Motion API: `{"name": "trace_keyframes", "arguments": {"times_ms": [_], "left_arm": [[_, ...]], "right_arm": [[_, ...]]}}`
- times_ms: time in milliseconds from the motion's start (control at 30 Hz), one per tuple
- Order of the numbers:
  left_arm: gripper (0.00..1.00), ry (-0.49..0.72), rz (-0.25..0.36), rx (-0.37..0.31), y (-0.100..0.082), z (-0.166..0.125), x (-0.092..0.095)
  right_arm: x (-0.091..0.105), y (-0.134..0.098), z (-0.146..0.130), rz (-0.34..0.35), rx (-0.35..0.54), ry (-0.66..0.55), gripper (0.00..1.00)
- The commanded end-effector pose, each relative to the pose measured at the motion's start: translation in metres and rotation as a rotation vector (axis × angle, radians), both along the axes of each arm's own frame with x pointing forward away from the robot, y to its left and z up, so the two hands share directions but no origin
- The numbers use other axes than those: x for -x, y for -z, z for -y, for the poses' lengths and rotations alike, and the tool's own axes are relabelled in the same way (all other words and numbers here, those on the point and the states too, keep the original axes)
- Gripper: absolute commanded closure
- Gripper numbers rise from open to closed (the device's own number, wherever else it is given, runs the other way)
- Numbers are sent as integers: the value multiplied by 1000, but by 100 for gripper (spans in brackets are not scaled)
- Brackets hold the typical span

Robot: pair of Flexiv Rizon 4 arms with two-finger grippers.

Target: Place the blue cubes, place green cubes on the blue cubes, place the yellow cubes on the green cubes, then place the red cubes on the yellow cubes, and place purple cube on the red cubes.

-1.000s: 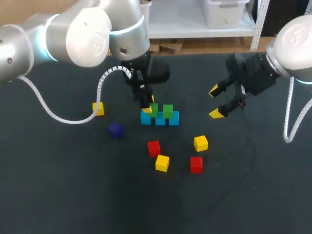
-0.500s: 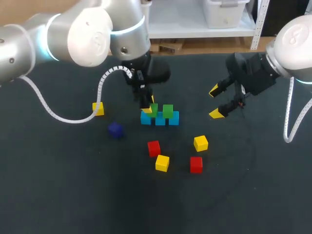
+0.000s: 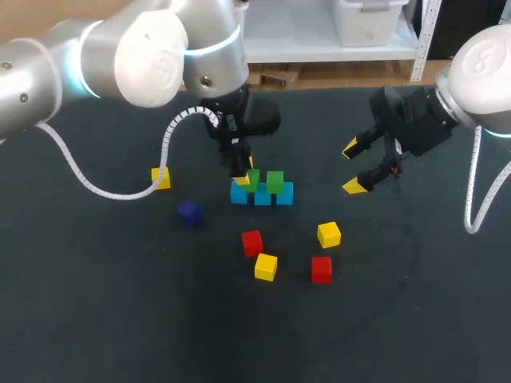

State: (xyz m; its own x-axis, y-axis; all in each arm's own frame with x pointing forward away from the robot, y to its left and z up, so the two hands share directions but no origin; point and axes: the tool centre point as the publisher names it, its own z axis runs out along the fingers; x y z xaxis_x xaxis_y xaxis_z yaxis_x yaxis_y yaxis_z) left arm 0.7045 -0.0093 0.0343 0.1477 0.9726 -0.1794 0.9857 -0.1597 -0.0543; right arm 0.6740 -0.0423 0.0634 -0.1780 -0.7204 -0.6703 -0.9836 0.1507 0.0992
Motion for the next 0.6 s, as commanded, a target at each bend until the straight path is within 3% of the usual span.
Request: {"name": "trace_keyframes", "arguments": {"times_ms": [33, 433, 600], "left_arm": [[82, 1, -7, -6, 0, 1, -4], [82, -3, -10, -10, 1, -2, -3], [68, 0, -12, -12, 2, -1, -3]], "right_arm": [[0, 1, 0, 1, -3, -1, 0], [0, 1, 0, 1, -3, -1, 0], [0, 1, 0, 1, -3, -1, 0]]}}
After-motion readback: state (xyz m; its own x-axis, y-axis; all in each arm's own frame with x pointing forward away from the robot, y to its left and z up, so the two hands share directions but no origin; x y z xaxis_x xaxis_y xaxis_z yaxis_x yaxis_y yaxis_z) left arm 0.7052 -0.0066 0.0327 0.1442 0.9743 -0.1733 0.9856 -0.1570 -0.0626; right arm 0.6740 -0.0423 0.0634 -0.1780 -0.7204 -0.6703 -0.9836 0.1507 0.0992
